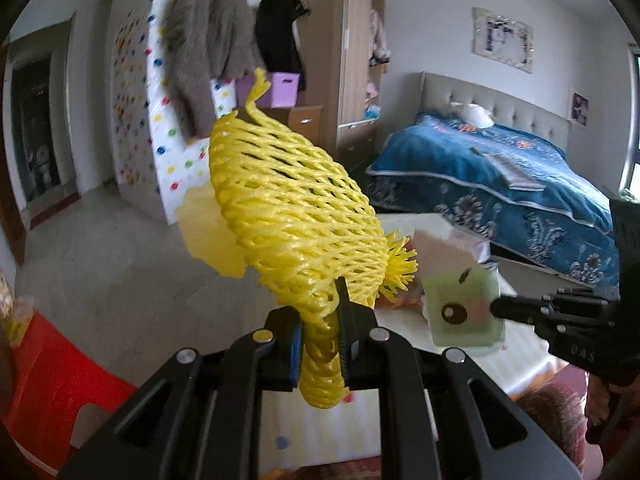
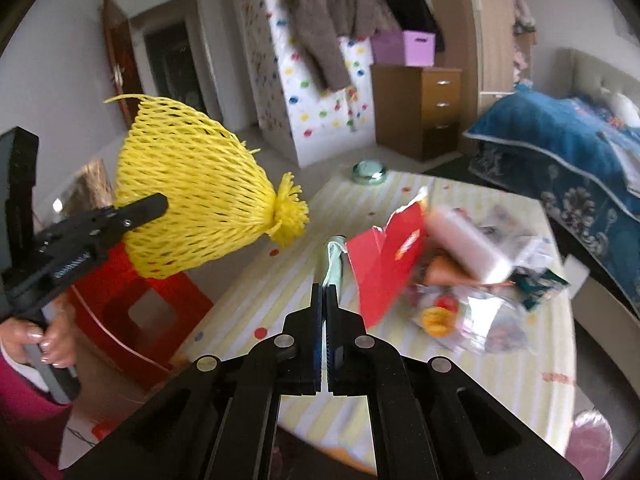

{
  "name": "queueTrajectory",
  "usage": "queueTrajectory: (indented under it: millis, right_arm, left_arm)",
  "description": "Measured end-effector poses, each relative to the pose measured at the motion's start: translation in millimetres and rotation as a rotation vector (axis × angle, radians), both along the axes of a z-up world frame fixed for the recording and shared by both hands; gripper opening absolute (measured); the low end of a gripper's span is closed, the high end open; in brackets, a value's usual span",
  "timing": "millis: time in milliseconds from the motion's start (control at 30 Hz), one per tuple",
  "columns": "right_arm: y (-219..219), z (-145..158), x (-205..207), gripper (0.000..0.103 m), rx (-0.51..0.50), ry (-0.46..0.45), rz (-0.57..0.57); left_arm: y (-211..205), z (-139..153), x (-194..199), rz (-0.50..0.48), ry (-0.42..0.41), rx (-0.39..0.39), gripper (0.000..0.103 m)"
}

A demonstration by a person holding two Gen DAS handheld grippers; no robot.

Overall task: Collect trash
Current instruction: 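Carry the yellow net with the left gripper toward the pink wastebasket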

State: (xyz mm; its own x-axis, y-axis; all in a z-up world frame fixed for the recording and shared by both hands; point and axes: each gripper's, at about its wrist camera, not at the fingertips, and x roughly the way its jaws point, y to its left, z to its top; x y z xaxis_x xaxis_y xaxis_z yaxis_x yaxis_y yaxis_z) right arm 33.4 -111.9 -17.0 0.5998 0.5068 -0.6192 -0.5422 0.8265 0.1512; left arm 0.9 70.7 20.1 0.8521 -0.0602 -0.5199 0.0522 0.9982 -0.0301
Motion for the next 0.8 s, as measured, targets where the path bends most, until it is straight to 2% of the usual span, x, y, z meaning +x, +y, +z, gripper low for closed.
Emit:
queueTrajectory:
  millis: [100,233,333,400,567,667,800]
  right_arm:
    - [-13.4,-10.7,-4.9,0.001,-0.016,0.041,-0.023]
    - [-16.9,-50.2,-12.2,0.001,-0.053,0.152,-0.019]
    - [-13.8,-57.0,-18.8,0.001,-0.044,0.145,0.004]
    - [-11.7,-50.7,-21.6,0.001,-0.048,0.116,0.005]
    - [-28.8,-8.8,-23.7,0.001,0.005,0.012,-0.037]
    - [-47.5,21.0,-24.0,0.001,-0.002,-0.070,-0.102]
    - [-75.2,40.1,-27.6,0.001,-0.018,-0.115,-0.193]
  left_arm:
    - [-22.4,2.5,3.2,-0.013,-0.007,0.011,0.012]
    - [-37.5,-2.3,4.1,-0.028,0.011,0.021,0.012]
    - [-38.5,-5.8,2.6,-0.022,0.026,0.029,0.012]
    - [-37.4,-7.1,2.6,-0.012,0.032,0.031,0.012]
    - [-33.7,-3.0,0.7,-0.005,0.020,0.031,0.012]
    - [-42.5,1.3,0.6,-0.038,0.008,0.032,0.012]
    - [-74.0,2.6,3.5,-0.127,0.001,0.034,0.012]
